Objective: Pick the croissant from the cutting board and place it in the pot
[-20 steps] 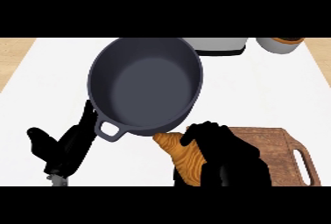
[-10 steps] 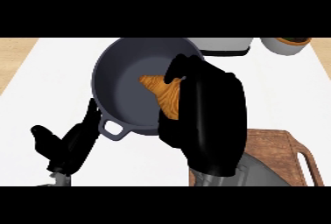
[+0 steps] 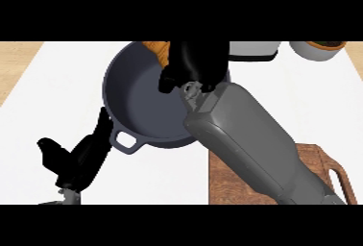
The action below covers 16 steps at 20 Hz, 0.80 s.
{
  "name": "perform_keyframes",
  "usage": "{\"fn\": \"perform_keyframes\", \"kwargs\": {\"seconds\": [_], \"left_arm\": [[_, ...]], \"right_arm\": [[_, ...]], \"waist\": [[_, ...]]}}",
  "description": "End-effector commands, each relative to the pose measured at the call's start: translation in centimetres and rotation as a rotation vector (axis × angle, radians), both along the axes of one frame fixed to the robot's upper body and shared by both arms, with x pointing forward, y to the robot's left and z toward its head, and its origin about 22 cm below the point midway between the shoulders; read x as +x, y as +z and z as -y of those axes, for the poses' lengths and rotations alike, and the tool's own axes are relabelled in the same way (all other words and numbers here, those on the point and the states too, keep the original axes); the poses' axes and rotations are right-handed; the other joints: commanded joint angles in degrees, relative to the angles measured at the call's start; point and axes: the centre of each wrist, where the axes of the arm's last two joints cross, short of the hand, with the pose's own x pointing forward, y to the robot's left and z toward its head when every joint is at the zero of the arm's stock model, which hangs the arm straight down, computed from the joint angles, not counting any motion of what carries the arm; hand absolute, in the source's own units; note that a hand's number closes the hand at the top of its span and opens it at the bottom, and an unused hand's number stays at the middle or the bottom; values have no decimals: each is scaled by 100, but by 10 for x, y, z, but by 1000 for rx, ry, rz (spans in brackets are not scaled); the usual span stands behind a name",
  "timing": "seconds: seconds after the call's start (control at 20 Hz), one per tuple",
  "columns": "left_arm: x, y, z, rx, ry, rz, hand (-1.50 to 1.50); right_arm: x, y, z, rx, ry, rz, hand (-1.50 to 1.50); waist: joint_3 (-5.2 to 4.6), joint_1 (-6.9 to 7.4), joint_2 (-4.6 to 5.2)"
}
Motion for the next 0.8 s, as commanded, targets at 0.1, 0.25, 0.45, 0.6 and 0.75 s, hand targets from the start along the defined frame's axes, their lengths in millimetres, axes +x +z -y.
{"fn": "perform_keyframes", "kwargs": {"seconds": [0.1,0.25,0.45,0.6,0.75], "left_arm": [[7,-8,23,-24,-98,-10,0],[-3,4,21,-26,-119,-10,0],[21,0,24,-21,-129,9,0],[16,-4,12,-12,-134,0,0],[21,4,26,-24,-123,15,0]], "right_arm": [[42,-19,-15,103,-76,-24,150],[62,-50,-4,112,-78,-10,150],[71,-50,-13,160,-73,-33,150],[83,-67,-6,131,-48,-102,150],[84,-85,5,299,-134,-82,150]], "waist": [[-27,92,70],[-20,163,77],[-28,188,115],[-28,261,136],[-23,336,166]]}}
